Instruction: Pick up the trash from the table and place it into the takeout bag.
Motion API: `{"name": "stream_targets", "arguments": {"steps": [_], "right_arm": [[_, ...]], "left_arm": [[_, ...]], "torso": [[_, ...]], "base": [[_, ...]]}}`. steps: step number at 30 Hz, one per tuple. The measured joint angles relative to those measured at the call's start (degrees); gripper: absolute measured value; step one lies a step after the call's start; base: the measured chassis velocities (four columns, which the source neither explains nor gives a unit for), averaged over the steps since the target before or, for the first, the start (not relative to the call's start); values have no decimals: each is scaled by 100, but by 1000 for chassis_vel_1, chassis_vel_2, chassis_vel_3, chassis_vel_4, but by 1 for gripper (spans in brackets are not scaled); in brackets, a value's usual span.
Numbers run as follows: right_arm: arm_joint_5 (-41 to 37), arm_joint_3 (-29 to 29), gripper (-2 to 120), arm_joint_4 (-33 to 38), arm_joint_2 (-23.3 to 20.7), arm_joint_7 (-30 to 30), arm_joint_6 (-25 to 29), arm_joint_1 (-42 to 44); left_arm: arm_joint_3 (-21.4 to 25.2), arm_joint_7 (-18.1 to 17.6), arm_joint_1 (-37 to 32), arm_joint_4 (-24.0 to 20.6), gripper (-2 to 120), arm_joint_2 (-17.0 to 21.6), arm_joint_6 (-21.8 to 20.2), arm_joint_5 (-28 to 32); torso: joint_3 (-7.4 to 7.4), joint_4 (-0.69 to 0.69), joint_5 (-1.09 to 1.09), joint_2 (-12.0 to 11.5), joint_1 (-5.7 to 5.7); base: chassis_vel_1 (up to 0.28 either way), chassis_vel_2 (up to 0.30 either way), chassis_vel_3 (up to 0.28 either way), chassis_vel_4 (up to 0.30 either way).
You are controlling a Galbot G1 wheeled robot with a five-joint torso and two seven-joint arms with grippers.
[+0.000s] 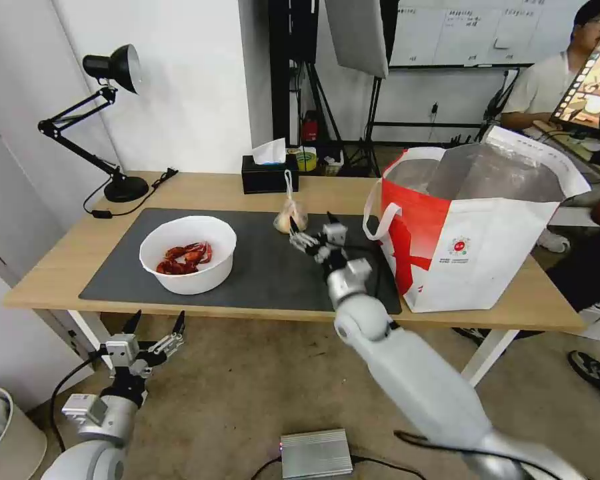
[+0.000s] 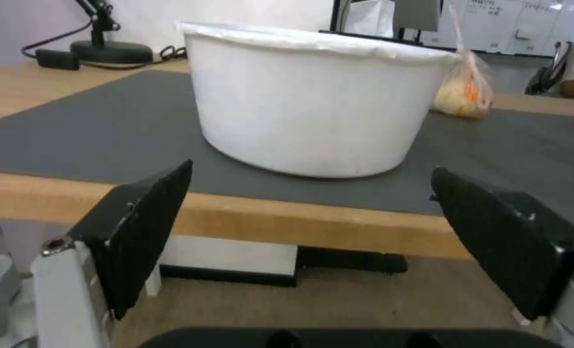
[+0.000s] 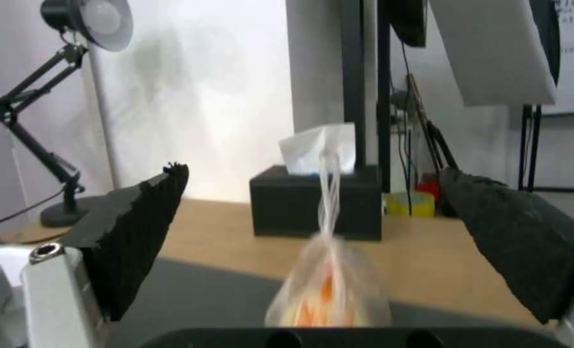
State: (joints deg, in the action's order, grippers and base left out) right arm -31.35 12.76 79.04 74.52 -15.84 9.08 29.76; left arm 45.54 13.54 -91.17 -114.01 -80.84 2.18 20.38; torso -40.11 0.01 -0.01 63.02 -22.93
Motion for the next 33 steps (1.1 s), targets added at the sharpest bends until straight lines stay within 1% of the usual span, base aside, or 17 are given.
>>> {"name": "stream_targets", "arguments": {"steps": [2,3,7,8,11,12,15,16,19,22,23,24,27,28,33], "right_arm": [[-61,37,97,-327,138,5,0,-236],[-61,37,97,-327,138,5,0,-236],[-76,-33,97,-831,415,78,-6,-480],[-76,-33,97,-831,415,78,-6,-480],[-120,-65,97,-1296,603,185,-21,-721],[-120,-65,97,-1296,603,185,-21,-721],[-178,-113,97,-1700,821,250,-38,-937],[-178,-113,97,-1700,821,250,-38,-937],[-195,-110,97,-2055,1028,361,-81,-1117],[-196,-106,97,-2149,1093,373,-105,-1149],[-203,-109,97,-2323,1221,379,-150,-1192],[-203,-109,97,-2323,1221,379,-150,-1192],[-205,-205,97,-2733,1458,375,-227,-1271],[-205,-205,97,-2733,1458,375,-227,-1271],[-191,-372,97,-3185,1561,359,-376,-1423]], "left_arm": [[-6,4,-6,7,100,-44,7,-14],[-6,4,-6,7,100,-44,7,-14],[-9,19,-15,9,100,-78,15,-27],[-9,19,-15,9,100,-78,15,-27],[-4,62,-11,9,100,-68,20,-28],[-4,62,-11,9,100,-68,20,-28],[-23,125,-10,9,100,-68,22,-41],[-23,125,-10,9,100,-68,22,-41],[-89,142,-16,9,100,-83,23,-91],[-106,145,-18,9,100,-86,23,-104],[-130,149,-22,9,100,-94,23,-123],[-130,149,-22,9,100,-94,23,-123],[-143,154,-43,11,100,-104,26,-139],[-143,154,-43,11,100,-104,26,-139],[-142,182,-76,66,100,-98,49,-147]], "torso": [[0,0,0,0,0],[0,0,0,0,0],[0,0,0,0,0],[0,0,0,0,0],[0,-2,1,0,0],[0,-2,1,0,0],[1,-1,0,0,0],[1,-1,0,0,0],[0,-1,0,0,0],[1,-1,0,0,0],[0,0,0,0,0],[0,0,0,0,0],[0,0,0,0,1],[0,0,0,0,1],[0,0,0,0,1]], "base": [[0,0,0,0],[0,0,0,0],[0,0,0,0],[0,0,0,0],[0,0,0,0],[0,0,0,0],[0,0,0,0],[0,0,0,0],[0,0,0,0],[0,0,0,0],[0,0,0,0],[0,0,0,0],[0,0,0,0],[0,0,0,0],[0,0,0,0]]}}
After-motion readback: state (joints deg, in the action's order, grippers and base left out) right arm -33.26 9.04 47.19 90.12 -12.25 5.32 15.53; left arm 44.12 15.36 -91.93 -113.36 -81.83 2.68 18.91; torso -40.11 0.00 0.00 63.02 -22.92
